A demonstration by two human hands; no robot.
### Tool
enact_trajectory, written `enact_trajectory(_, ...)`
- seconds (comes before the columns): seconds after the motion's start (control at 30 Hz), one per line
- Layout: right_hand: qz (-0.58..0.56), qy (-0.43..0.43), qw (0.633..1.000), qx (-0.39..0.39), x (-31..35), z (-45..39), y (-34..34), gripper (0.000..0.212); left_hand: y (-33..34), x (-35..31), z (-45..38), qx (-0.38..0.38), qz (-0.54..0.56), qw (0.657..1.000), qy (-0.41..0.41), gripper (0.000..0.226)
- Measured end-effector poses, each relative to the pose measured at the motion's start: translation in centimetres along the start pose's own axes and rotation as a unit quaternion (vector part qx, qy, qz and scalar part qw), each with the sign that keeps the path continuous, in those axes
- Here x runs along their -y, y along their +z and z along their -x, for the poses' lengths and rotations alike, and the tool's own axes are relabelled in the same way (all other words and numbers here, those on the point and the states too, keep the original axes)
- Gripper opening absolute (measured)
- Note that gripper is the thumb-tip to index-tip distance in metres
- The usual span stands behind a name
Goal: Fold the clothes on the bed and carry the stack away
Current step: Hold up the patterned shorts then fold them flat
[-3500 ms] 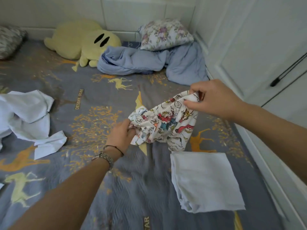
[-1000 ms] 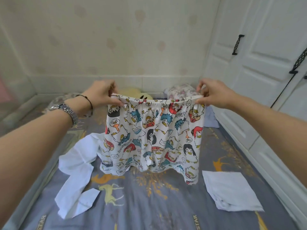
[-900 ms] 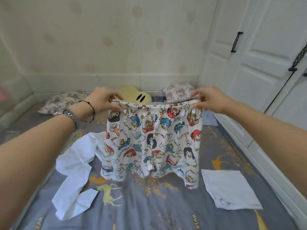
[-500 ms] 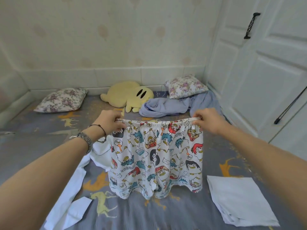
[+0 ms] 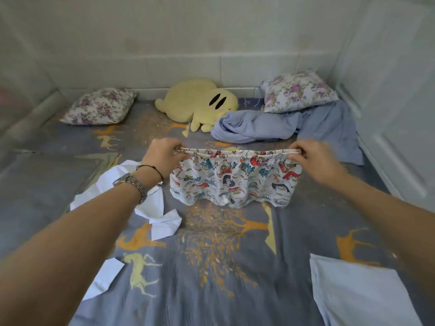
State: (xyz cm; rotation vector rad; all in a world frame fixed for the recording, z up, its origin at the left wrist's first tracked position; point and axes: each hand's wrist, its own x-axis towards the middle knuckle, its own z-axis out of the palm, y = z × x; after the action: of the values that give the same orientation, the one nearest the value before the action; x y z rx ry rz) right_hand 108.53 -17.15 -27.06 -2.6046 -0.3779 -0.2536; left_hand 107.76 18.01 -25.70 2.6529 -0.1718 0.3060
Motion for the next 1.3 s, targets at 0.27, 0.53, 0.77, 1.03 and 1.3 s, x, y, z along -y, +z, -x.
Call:
enact_trajectory(0.27,-0.025,0.01,0.999,0.042,-2.2,6.3,6.4,0.011,5.7,2.7,6.8,0.052,-0.012,0.997,-0.047,0.013)
enact_trajectory(0.53,-0.031,0.039,0.991,0.127,-2.7,16.6,13.7,0.009,12.0,6.8,18.6,0.132,0.031,0.988,-0.077,0.019)
enact_trajectory(0.77,-0.027,0.087,0.975,0.2,-1.3,26.5,18.7,0.011,16.9,10.4,28.4,0.237,0.06,0.967,-0.066,0.025)
enact_trajectory(1.03,-0.021,0.151,0.955,0.253,0.2,35.3,24.3,0.013,20.7,14.0,36.2,0.263,0.061,0.958,-0.096,0.024)
enact_trajectory(1.3,-0.004,0.181,0.935,0.304,1.0,40.0,27.4,0.012,22.3,15.3,41.0,0.314,0.016,0.941,-0.122,0.022)
